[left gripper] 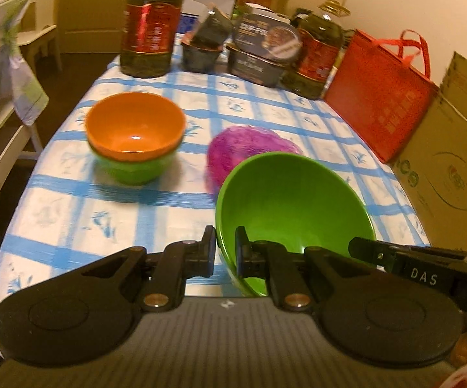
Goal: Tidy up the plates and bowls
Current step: 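Carry the green bowl and set it onto the orange bowl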
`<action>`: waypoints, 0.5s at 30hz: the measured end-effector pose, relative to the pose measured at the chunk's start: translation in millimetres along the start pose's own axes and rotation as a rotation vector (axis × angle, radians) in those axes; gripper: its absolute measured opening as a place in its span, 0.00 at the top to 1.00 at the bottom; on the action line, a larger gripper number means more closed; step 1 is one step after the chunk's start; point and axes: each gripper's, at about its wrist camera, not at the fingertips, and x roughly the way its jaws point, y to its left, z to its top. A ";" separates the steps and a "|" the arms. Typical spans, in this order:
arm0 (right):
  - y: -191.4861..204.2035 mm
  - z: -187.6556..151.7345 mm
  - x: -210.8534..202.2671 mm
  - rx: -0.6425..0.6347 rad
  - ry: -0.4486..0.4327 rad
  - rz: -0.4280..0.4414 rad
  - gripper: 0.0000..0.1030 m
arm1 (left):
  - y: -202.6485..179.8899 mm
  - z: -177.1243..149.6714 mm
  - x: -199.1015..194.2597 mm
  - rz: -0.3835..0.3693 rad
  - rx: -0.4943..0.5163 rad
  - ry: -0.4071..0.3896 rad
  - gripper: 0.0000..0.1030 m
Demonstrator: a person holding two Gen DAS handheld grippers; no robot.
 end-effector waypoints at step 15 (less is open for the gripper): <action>34.3 12.6 16.1 -0.044 0.012 0.027 0.88 | 36.4 7.6 -11.5 0.017 -0.054 -0.029 0.90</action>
